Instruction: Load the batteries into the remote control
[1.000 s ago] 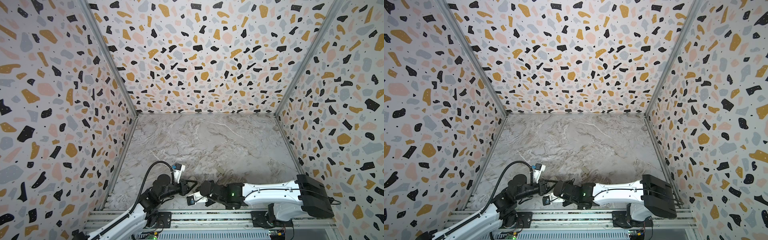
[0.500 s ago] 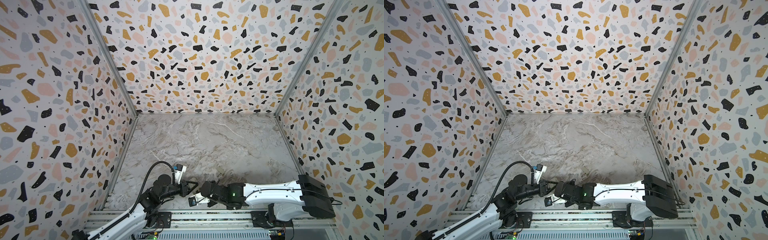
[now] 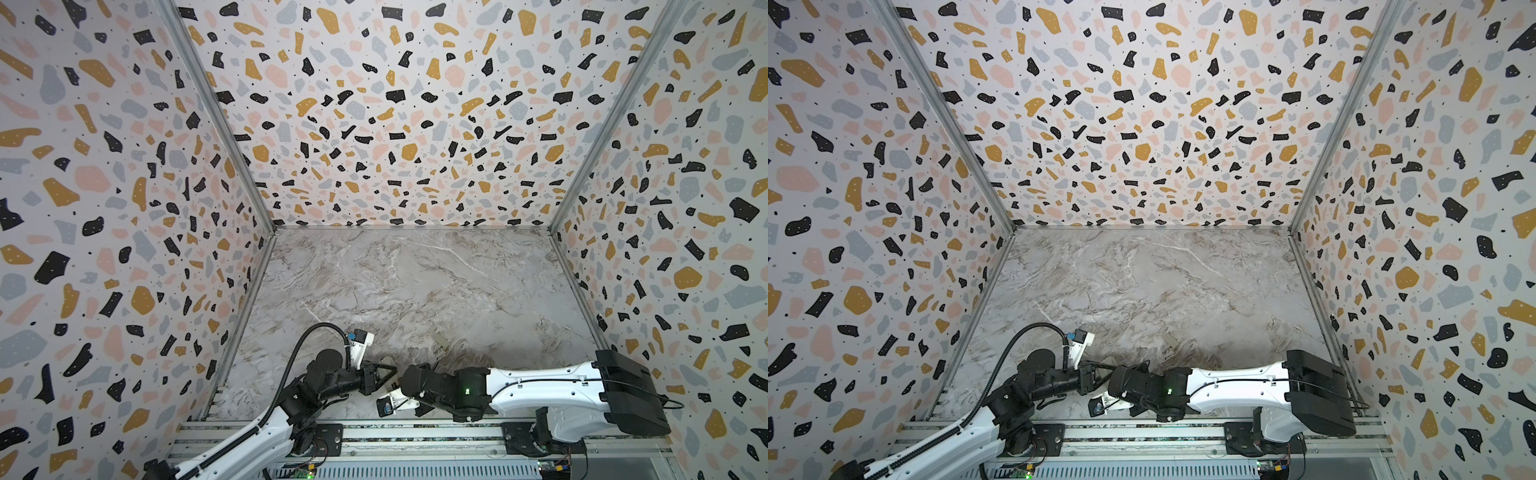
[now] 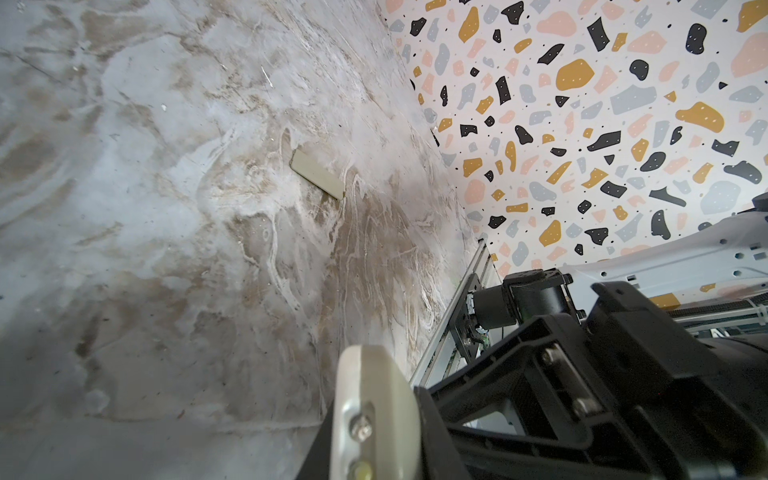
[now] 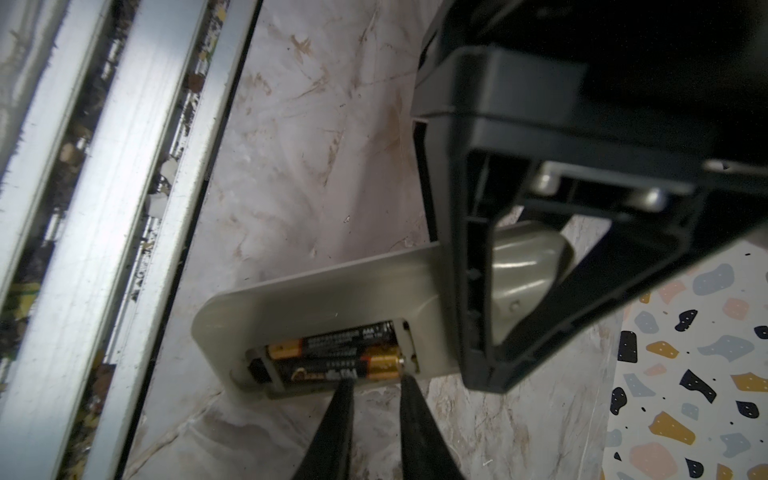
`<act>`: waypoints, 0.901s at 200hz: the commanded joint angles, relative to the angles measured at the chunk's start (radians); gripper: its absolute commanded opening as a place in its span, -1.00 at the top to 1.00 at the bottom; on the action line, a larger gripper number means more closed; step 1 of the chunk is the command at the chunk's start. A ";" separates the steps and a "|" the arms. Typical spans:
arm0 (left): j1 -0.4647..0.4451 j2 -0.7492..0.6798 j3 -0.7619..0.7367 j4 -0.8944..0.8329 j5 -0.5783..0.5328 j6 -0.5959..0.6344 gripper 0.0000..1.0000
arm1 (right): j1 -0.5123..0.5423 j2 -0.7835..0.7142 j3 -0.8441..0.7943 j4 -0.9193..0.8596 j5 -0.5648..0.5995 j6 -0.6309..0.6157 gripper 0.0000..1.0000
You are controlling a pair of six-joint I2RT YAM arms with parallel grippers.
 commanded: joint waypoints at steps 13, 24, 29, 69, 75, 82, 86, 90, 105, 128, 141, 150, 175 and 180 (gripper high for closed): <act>-0.020 -0.017 0.063 0.132 0.086 -0.009 1.00 | 0.008 0.013 -0.002 0.063 0.018 -0.003 0.56; -0.021 -0.018 0.063 0.132 0.086 -0.008 1.00 | 0.009 0.009 -0.004 0.067 0.016 -0.003 0.56; -0.021 -0.017 0.063 0.131 0.085 -0.009 1.00 | 0.009 0.010 -0.004 0.068 0.014 -0.002 0.56; -0.021 -0.017 0.063 0.130 0.086 -0.009 1.00 | 0.011 0.006 -0.005 0.073 0.016 0.000 0.56; -0.021 -0.017 0.063 0.130 0.086 -0.009 1.00 | 0.011 0.005 -0.006 0.073 0.017 0.000 0.57; -0.021 -0.018 0.063 0.129 0.085 -0.009 1.00 | 0.012 0.004 -0.005 0.075 0.019 0.000 0.57; -0.021 -0.018 0.063 0.129 0.085 -0.009 1.00 | 0.011 0.004 -0.005 0.077 0.020 0.000 0.57; -0.020 -0.018 0.063 0.129 0.084 -0.009 1.00 | 0.012 0.002 -0.007 0.077 0.022 0.000 0.57; -0.021 -0.019 0.063 0.127 0.084 -0.009 1.00 | 0.011 -0.003 -0.011 0.079 0.035 0.001 0.57; -0.023 -0.018 0.063 0.127 0.085 -0.008 1.00 | 0.011 -0.012 -0.014 0.083 0.042 0.000 0.57; -0.023 -0.018 0.063 0.127 0.085 -0.007 1.00 | 0.012 -0.018 -0.016 0.084 0.042 0.002 0.57; -0.023 -0.019 0.062 0.126 0.085 -0.007 1.00 | 0.012 -0.022 -0.019 0.086 0.044 0.002 0.57; -0.023 -0.018 0.063 0.126 0.082 -0.006 1.00 | 0.012 -0.032 -0.025 0.090 0.063 0.000 0.57; -0.022 -0.019 0.063 0.126 0.083 -0.007 1.00 | 0.012 -0.034 -0.025 0.090 0.065 0.000 0.57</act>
